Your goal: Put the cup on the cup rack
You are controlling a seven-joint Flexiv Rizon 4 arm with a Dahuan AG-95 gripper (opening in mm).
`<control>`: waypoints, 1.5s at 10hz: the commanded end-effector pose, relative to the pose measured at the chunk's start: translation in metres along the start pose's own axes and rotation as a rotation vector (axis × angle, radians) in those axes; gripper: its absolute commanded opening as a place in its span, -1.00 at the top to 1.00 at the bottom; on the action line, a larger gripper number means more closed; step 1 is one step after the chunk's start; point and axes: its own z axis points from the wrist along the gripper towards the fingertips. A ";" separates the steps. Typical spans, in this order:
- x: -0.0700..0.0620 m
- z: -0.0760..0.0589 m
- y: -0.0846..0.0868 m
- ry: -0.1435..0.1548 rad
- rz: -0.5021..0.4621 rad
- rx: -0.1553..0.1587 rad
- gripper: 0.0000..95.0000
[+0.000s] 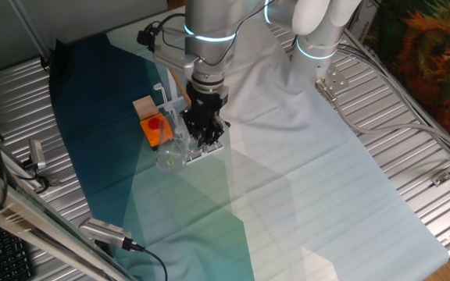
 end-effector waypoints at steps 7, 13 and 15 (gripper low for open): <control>0.002 0.000 0.000 -0.067 0.024 -0.001 1.00; 0.003 0.002 0.000 -0.075 0.019 -0.008 1.00; 0.003 0.002 -0.001 -0.073 0.015 -0.008 1.00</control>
